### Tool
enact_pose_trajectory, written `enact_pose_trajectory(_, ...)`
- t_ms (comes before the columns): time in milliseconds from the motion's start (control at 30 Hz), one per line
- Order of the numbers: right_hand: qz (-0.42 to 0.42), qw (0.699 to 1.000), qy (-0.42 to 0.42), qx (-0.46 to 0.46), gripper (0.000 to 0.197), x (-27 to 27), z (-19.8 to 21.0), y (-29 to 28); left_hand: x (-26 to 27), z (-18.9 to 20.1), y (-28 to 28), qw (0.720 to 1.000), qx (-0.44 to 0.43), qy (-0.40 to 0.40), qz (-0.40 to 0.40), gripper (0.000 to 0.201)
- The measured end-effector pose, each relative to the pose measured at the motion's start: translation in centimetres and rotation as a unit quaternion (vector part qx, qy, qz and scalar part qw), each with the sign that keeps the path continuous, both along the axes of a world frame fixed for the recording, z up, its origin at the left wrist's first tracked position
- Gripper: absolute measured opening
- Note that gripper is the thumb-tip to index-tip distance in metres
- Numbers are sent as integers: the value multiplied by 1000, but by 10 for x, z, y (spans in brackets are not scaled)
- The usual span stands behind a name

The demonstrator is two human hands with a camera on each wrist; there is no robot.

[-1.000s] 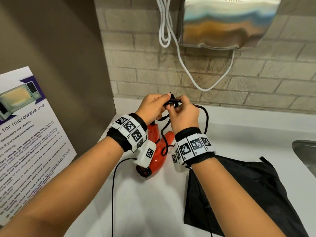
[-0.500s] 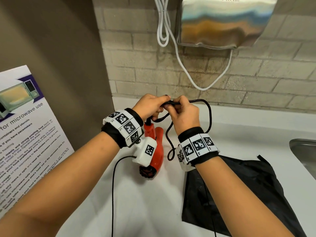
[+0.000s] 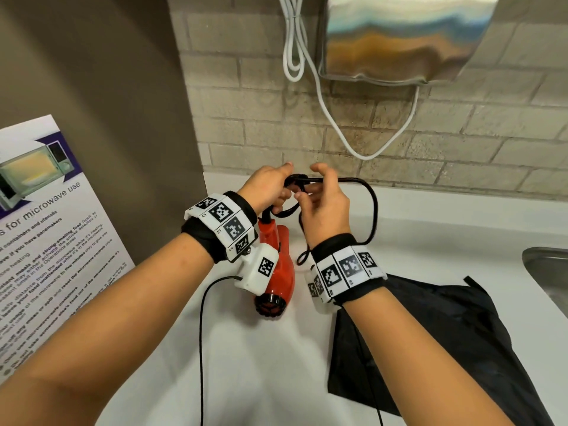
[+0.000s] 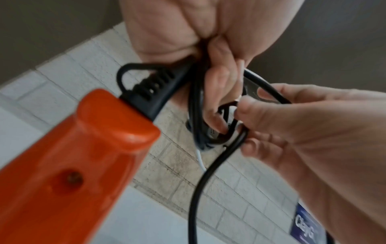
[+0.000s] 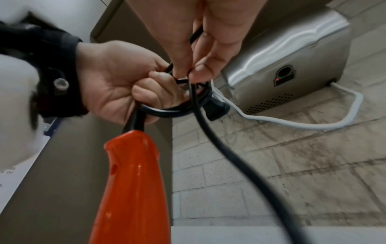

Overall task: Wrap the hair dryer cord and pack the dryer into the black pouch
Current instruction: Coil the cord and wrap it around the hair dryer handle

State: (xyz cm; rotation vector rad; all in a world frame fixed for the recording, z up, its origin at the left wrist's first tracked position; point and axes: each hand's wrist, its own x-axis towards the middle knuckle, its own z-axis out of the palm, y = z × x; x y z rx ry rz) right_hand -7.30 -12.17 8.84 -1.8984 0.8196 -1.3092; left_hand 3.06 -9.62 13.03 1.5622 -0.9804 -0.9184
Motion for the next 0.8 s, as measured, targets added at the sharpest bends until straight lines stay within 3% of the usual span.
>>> enact_pose_trajectory(133, 10, 1000, -4, 25, 41, 1, 4, -4, -3, -2, 0, 1000, -2, -21, -7, 33)
enact_pose_trajectory(300, 43, 995, 79, 34, 54, -14, 10, 9, 2, -9, -6, 997, -42, -30, 65, 32)
enact_pose_trajectory(433, 100, 991, 69, 63, 18, -41, 24, 15, 9, -12, -5, 992, -62, -84, 69, 43)
enact_pose_trajectory(600, 56, 985, 149, -70, 41, -52, 50, -19, 4, -7, 6, 989, -67, -131, -3, 42)
enact_pose_trajectory(700, 131, 954, 234, -131, 59, -48, 54, -38, 6, -9, 10, 986, -69, -146, -45, 33)
enact_pose_trajectory(800, 184, 919, 306, -169, 58, -41, 51, -50, 11, -13, 11, 984, -77, -144, -68, 37)
